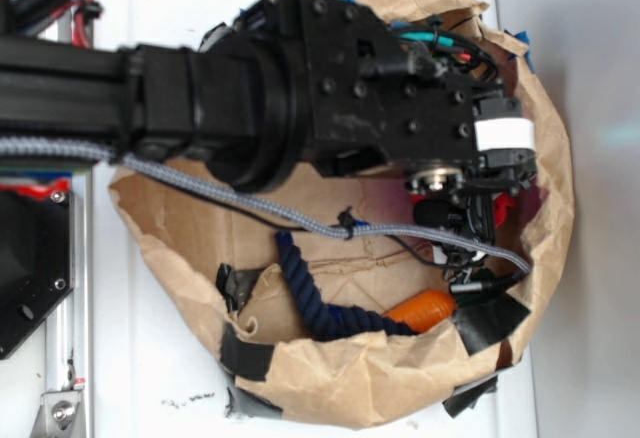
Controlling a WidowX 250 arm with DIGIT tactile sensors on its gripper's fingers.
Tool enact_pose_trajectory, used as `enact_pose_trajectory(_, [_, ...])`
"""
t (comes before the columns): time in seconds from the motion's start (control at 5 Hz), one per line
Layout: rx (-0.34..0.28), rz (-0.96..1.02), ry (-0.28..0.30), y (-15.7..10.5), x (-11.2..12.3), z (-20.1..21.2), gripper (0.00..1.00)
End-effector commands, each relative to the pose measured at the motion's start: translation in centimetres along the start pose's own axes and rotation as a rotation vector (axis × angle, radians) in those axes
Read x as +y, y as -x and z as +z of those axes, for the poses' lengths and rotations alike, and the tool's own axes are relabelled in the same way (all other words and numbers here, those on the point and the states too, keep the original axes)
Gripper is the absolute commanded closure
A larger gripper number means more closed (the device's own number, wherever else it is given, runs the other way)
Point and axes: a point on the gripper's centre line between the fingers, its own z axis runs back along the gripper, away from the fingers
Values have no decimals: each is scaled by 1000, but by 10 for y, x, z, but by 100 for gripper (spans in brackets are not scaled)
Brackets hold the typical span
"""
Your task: Grab the red paper.
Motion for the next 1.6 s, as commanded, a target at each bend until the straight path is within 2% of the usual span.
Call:
enact_pose_trajectory(0.0, [-96,-9,-2,-26,-5,22,0])
enact_pose_trajectory(0.2, [-86,-12,3,-26,-6,16,0])
enact_pose_trajectory(0.4, [-49,-30,9,-19,-14,1,0])
enact_pose_trajectory(0.6, [-5,-70,5,-4,-21,-13,0])
enact_pose_trajectory(0.8, [12,-114,-17,11,-24,-20,0])
enact_pose_trajectory(1.0, [-14,-84,-1,12,-22,-13,100])
enact_pose_trajectory(1.4, [-23,-66,10,10,-18,-9,100])
